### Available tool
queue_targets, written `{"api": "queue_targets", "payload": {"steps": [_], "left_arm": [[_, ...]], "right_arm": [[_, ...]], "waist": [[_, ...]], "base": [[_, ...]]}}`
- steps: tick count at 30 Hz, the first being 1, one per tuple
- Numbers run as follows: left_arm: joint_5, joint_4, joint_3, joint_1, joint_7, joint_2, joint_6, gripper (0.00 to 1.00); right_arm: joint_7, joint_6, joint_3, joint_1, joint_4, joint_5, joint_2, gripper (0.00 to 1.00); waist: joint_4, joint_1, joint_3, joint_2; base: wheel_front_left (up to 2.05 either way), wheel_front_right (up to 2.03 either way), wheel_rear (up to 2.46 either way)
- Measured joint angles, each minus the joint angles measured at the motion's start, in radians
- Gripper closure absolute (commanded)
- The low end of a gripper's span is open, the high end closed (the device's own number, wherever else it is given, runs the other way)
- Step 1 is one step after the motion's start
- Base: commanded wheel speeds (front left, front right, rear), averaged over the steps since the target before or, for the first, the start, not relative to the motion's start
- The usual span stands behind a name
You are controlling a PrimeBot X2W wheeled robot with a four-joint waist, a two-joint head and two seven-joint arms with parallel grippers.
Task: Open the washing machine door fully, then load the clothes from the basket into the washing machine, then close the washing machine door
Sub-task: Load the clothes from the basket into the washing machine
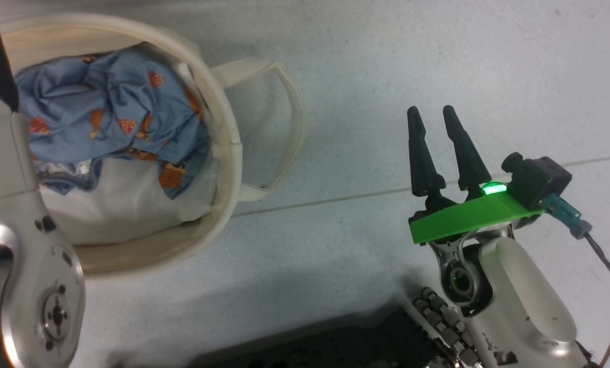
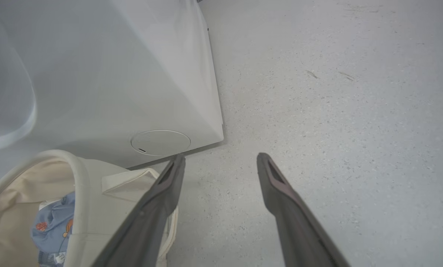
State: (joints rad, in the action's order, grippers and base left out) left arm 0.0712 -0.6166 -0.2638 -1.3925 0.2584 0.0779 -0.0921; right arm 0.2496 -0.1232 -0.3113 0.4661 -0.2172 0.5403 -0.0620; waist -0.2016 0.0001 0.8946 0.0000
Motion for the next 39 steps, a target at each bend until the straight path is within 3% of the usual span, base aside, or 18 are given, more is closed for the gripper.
{"api": "queue_targets", "payload": {"steps": [7, 8, 9, 17, 22, 33, 39], "left_arm": [[-0.002, -0.055, -0.006, -0.084, 0.000, 0.007, 0.015, 1.00], [-0.010, -0.059, -0.005, -0.097, 0.000, 0.007, 0.010, 0.80], [-0.019, -0.063, -0.004, -0.106, 0.000, 0.008, 0.008, 0.00], [-0.033, -0.056, 0.006, -0.098, 0.000, 0.005, 0.005, 0.00], [-0.033, -0.013, 0.013, 0.010, 0.000, -0.014, 0.015, 0.00], [-0.014, 0.000, 0.078, 0.339, 0.000, -0.051, 0.051, 0.00], [0.050, -0.011, 0.140, 0.584, 0.000, -0.052, 0.059, 0.00]], "right_arm": [[0.000, 0.000, -0.001, 0.000, 0.013, 0.009, 0.001, 0.00], [0.000, 0.000, 0.001, 0.000, 0.016, 0.009, 0.001, 0.00], [0.000, 0.000, 0.001, 0.000, 0.017, 0.009, 0.001, 0.00], [0.000, 0.000, 0.009, 0.016, 0.016, 0.008, 0.001, 0.00], [0.000, 0.000, 0.016, 0.035, 0.001, -0.012, 0.001, 0.00], [0.000, 0.000, 0.037, 0.030, -0.042, -0.040, 0.001, 0.00], [0.000, 0.000, 0.050, -0.057, -0.074, -0.043, 0.001, 0.00]], "waist": [[-0.022, 0.0000, 0.035, 0.0000], [-0.023, 0.0000, 0.041, 0.0000], [-0.023, 0.0000, 0.046, 0.0000], [0.002, 0.0000, 0.050, 0.0000], [0.032, 0.0000, 0.007, 0.0000], [0.099, 0.0000, -0.183, 0.0000], [0.136, -0.0001, -0.350, 0.0001]], "base": [[0.00, 0.00, 0.00], [0.00, 0.00, 0.00], [0.00, 0.00, 0.00], [0.00, 0.00, 0.00], [0.00, 0.00, 0.00], [0.00, 0.00, 0.00], [0.00, 0.00, 0.00]]}}
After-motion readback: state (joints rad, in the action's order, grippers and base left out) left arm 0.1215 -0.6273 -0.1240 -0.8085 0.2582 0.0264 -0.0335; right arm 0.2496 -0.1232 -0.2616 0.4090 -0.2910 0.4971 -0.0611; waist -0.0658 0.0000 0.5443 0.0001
